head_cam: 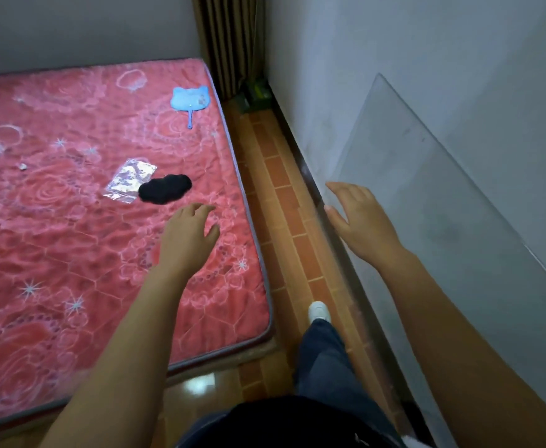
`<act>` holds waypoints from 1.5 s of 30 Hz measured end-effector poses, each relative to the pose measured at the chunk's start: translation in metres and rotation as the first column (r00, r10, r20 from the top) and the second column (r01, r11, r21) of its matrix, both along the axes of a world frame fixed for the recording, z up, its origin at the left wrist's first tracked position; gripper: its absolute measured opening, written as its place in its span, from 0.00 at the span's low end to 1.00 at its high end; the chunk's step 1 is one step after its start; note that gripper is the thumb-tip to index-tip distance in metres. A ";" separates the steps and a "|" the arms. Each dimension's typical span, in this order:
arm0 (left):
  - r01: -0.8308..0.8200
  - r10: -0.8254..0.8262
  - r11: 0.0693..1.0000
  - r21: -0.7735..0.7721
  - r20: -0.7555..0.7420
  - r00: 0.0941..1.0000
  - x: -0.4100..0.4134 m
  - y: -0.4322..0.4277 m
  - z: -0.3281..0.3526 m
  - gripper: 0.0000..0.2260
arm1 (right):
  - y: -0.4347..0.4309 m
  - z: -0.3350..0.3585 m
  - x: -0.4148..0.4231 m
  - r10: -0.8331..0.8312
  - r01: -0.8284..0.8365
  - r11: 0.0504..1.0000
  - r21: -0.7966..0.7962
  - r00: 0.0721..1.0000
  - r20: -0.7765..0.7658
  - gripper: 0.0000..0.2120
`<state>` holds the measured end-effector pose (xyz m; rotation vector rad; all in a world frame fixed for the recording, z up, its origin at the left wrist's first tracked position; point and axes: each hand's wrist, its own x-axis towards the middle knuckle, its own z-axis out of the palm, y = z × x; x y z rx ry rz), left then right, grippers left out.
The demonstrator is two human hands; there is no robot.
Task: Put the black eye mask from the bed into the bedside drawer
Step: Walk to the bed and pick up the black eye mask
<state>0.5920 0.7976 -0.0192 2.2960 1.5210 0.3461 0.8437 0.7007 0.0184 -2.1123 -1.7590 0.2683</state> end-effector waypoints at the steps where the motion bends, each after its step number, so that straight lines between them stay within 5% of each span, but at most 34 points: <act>1: -0.036 0.036 0.999 0.000 0.003 0.999 0.018 0.010 -0.002 0.17 | 0.017 0.000 0.019 0.032 -0.032 0.999 -0.018 0.999 0.004 0.19; 8: -0.249 0.253 0.967 -0.058 0.060 0.966 0.138 0.072 0.006 0.18 | 0.132 0.011 0.131 0.238 -0.236 0.966 -0.103 0.971 0.013 0.20; 15: -0.400 0.402 0.916 -0.038 0.037 0.915 0.165 0.107 0.006 0.18 | 0.214 0.001 0.160 0.437 -0.432 0.897 -0.100 0.899 0.039 0.20; 35: -0.592 0.573 0.806 0.011 -0.263 0.776 0.109 0.118 -0.018 0.21 | 0.296 -0.046 0.081 0.756 -0.753 0.654 -0.066 0.653 0.048 0.22; 45: -0.635 0.549 0.761 -0.131 -0.391 0.739 0.039 0.189 -0.174 0.23 | 0.378 -0.184 -0.001 0.860 -0.839 0.508 -0.197 0.505 0.071 0.21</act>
